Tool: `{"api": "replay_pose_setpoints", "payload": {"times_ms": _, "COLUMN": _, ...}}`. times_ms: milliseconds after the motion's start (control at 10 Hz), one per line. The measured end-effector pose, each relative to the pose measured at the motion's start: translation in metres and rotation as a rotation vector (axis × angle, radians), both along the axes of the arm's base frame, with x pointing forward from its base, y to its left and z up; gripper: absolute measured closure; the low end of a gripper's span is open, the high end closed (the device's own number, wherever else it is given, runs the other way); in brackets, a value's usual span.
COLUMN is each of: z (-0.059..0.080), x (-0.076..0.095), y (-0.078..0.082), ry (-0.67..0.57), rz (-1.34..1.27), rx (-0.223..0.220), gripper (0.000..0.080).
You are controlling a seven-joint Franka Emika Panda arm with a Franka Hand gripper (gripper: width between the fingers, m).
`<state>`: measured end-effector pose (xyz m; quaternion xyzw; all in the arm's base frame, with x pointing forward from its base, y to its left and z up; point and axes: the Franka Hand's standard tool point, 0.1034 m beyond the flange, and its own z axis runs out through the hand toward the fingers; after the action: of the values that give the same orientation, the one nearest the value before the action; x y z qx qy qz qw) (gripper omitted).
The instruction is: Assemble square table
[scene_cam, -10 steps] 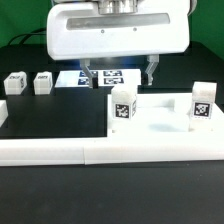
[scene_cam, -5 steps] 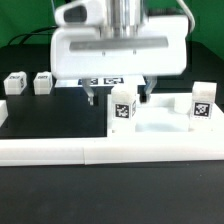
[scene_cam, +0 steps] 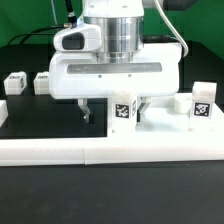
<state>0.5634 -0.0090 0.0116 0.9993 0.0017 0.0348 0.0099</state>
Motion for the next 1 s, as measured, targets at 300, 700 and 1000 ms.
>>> {"api": "replay_pose_setpoints", "payload": {"times_ms": 300, "z": 0.0, "x": 0.0, "y": -0.0004, "ry": 0.0, "rz": -0.001, "rx": 0.0, "gripper": 0.0542}}
{"api": "replay_pose_setpoints", "payload": {"times_ms": 700, "z": 0.0013, "x": 0.0006, "y": -0.0059, "ry": -0.003, "rz": -0.013, "rx": -0.004, "gripper": 0.074}}
{"api": "replay_pose_setpoints", "payload": {"times_ms": 1000, "z": 0.0014, "x": 0.0007, "y": -0.0059, "ry": -0.003, "rz": -0.013, "rx": -0.004, "gripper": 0.074}}
